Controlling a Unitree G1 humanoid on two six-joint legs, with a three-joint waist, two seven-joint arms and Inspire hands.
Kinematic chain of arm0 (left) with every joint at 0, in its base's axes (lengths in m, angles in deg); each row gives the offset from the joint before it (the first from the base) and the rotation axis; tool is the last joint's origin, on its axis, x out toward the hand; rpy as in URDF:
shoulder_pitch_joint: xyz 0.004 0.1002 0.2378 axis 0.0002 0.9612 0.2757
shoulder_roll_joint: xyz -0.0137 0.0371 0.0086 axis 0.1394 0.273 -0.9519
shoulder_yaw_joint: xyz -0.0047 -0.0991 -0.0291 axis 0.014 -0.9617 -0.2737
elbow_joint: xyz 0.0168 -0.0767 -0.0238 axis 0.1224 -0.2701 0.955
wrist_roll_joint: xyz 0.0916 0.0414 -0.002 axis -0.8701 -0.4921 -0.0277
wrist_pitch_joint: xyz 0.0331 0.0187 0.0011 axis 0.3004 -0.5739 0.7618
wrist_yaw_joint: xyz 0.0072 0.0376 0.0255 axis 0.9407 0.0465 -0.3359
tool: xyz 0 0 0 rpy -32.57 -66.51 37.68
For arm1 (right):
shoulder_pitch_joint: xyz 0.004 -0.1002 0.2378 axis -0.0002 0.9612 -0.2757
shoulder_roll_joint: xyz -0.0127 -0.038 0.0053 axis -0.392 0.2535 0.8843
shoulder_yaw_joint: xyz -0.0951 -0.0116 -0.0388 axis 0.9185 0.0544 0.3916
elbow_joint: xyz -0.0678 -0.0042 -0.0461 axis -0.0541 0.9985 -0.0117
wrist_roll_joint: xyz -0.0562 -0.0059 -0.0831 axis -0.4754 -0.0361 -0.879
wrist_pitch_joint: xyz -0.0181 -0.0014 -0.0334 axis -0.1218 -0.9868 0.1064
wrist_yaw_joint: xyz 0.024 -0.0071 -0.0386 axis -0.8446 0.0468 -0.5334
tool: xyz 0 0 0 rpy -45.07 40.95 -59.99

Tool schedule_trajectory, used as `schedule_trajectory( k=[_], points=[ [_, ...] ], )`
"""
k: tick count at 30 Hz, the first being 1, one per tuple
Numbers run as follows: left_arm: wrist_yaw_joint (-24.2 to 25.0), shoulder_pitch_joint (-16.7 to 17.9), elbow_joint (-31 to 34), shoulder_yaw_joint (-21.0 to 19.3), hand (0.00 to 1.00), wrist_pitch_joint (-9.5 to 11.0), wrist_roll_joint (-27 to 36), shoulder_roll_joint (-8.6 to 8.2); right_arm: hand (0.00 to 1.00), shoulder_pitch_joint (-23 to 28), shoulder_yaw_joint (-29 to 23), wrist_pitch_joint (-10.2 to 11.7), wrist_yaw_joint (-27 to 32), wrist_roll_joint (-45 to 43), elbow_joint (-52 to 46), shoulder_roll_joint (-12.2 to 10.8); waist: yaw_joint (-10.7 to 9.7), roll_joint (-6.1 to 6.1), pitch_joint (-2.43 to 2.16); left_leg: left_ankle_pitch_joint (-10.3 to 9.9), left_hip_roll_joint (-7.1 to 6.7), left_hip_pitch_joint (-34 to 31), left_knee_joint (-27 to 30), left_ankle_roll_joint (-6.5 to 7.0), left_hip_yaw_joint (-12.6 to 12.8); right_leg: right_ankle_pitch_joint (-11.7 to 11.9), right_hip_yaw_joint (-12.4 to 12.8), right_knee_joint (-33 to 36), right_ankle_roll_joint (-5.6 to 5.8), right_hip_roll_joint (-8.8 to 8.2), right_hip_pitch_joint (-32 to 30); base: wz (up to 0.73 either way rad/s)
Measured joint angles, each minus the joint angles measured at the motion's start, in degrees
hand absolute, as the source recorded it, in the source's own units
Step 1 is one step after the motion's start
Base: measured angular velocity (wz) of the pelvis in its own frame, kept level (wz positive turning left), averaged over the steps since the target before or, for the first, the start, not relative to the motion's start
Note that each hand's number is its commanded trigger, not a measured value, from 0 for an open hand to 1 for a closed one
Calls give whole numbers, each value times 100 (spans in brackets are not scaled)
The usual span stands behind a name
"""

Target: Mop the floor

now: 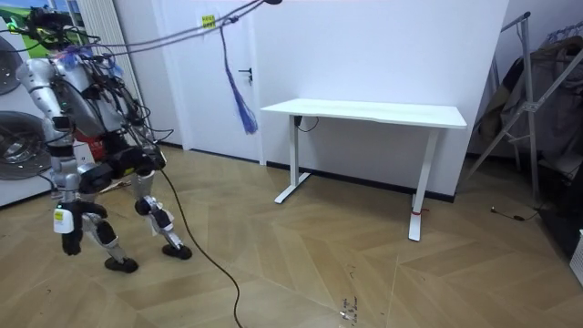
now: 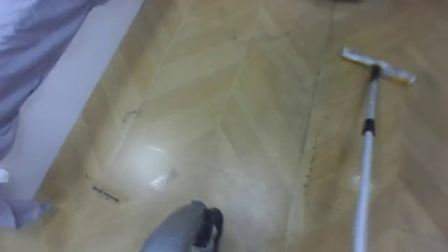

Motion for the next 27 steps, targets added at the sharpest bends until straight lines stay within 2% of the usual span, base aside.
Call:
schedule_trajectory(
  k=[1, 2, 3, 4, 5, 6, 7, 8, 9, 10, 11, 13, 14, 15, 17, 18, 19, 20, 21, 22, 23, 24, 25, 26, 27],
  points=[
    [-24, -87, 82, -67, 0, 24, -59, 0, 100, 239, 8, -7, 123, -33, -2, -33, -62, 146, 0, -96, -35, 51, 2, 73, 2, 5, 131, 205, 4, 60, -339, 30],
    [-35, -143, 77, -101, 0, 25, -63, -2, 100, 317, 7, -7, 186, -95, -2, -88, -93, 194, 14, -142, -41, 82, -9, 93, -4, 3, 127, 240, 1, 82, -538, 4],
    [-96, -184, 73, -151, 0, 20, -58, 1, 100, 385, 2, -2, 364, -209, -4, -270, -182, 225, 41, -228, -49, 170, -41, 90, -20, 4, 129, 104, -1, 149, -882, -11],
    [-157, -180, 66, -190, 0, 13, -54, 7, 100, 426, -10, 60, 504, -207, -7, -469, -277, 248, 33, -318, -50, 273, -60, 69, -79, 38, 104, -302, -49, 220, -1128, -24],
    [-195, -179, 69, -186, 0, 5, -58, -23, 100, 426, -13, 75, 616, -208, -7, -641, -349, 238, 40, -413, -54, 392, -91, 40, -122, 119, 61, -967, -121, 233, -1269, -20],
    [-231, -176, 69, -179, 0, 0, -59, -54, 100, 425, -26, 82, 654, -210, -7, -701, -382, 236, 41, -464, -66, 449, -104, 26, -142, 189, 57, -1309, -146, 233, -1297, -8],
    [-282, -173, 75, -177, 0, -27, -60, -118, 100, 434, -37, 84, 731, -210, -7, -820, -435, 191, 70, -587, -92, 573, -102, 3, -154, 370, 63, -1904, -144, 252, -1322, 9],
    [-298, -152, 76, -181, 0, -113, -70, -178, 100, 478, -79, 78, 800, -258, -32, -905, -473, 171, 71, -742, -107, 664, -5, -51, -223, 603, 28, -1988, -184, 268, -1252, 12],
    [-315, -138, 76, -185, 0, -157, -70, -215, 100, 506, -139, 73, 830, -314, -78, -930, -487, 177, 65, -811, -107, 696, 52, -95, -285, 642, -18, -1986, -233, 278, -1161, 19],
    [-345, -140, 56, -183, 0, -251, -55, -255, 100, 504, -213, 53, 865, -371, -126, -964, -518, 161, 78, -943, -104, 766, 171, -158, -391, 727, -157, -1921, -342, 281, -1054, 17],
    [-369, -144, 44, -183, 0, -291, -38, -262, 100, 437, -260, 4, 873, -389, -138, -976, -510, 138, 78, -1052, -83, 849, 242, -224, -433, 647, -219, -1812, -410, 285, -983, 17],
    [-410, -144, 34, -184, 0, -327, -44, -265, 100, 159, -267, -56, 877, -409, -102, -941, -500, 32, 123, -1130, -35, 872, 455, -374, -494, 473, -265, -1696, -492, 296, -905, 5],
    [-428, -140, 24, -186, 0, -336, -10, -256, 100, -76, -278, -123, 866, -415, -76, -875, -447, -43, 142, -1159, 33, 824, 697, -431, -479, 331, -279, -1595, -580, 344, -897, -5],
    [-453, -139, 16, -181, 0, -337, 44, -251, 100, -213, -284, -143, 864, -415, -54, -836, -387, -84, 146, -1162, 66, 787, 829, -447, -460, 272, -278, -1525, -612, 368, -909, -16],
    [-498, -67, 104, -166, 0, -354, 197, -215, 100, -618, -287, -154, 880, -412, -9, -687, -235, -169, 126, -1052, 211, 601, 1323, -655, -389, 138, -263, -1398, -666, 485, -910, -21],
    [-532, 9, 173, -111, 0, -354, 359, -121, 100, -972, -276, -153, 868, -364, -74, -592, -121, -269, 145, -852, 318, 433, 1660, -982, -311, 97, -217, -1349, -716, 554, -905, -27],
    [-541, 87, 252, -107, 0, -355, 381, -34, 100, -1282, -300, -103, 851, -302, -181, -524, -63, -404, 171, -609, 354, 228, 1943, -1140, -324, 98, -161, -1349, -752, 592, -880, -22],
    [-550, 161, 320, -119, 0, -343, 373, 44, 100, -1522, -356, -46, 766, -227, -306, -424, -30, -482, 179, -647, 430, 31, 1711, -1087, -395, 125, -148, -1391, -707, 631, -852, 0],
    [-558, 166, 320, -123, 0, -318, 373, 73, 100, -1603, -367, 8, 725, -167, -340, -384, -19, -487, 183, -658, 466, -60, 1415, -1067, -446, 126, -149, -1412, -694, 636, -825, 0],
    [-560, 195, 321, -122, 0, -316, 385, 132, 100, -1821, -411, 40, 680, -16, -406, -337, 42, -516, 185, -591, 516, -176, 682, -1080, -515, 130, -155, -1484, -680, 649, -746, 0],
    [-549, 256, 306, -120, 0, -324, 368, 166, 100, -1936, -500, -15, 583, 98, -447, -320, 54, -534, 181, -192, 581, -164, 332, -911, -505, 96, -173, -1575, -632, 617, -586, 0],
    [-536, 277, 304, -120, 0, -324, 352, 173, 100, -1918, -539, -35, 516, 123, -443, -319, 46, -527, 156, -148, 586, -76, 253, -816, -501, 72, -183, -1650, -587, 603, -495, 20],
    [-495, 263, 313, -117, 0, -317, 334, 174, 100, -1852, -545, -69, 451, 109, -422, -318, 52, -510, 156, -149, 576, 85, 116, -737, -477, 76, -206, -1821, -511, 577, -301, 19],
    [-445, 255, 292, -107, 0, -326, 337, 160, 100, -1732, -498, -47, 367, 107, -411, -318, 66, -472, 175, -164, 564, 262, 23, -629, -469, 92, -245, -1987, -485, 538, -111, 12],
    [-418, 252, 280, -110, 0, -339, 337, 158, 100, -1629, -457, -3, 299, 106, -412, -324, 66, -459, 176, -182, 554, 355, -23, -595, -452, 93, -273, -2047, -479, 524, -9, 0]
  ],
)
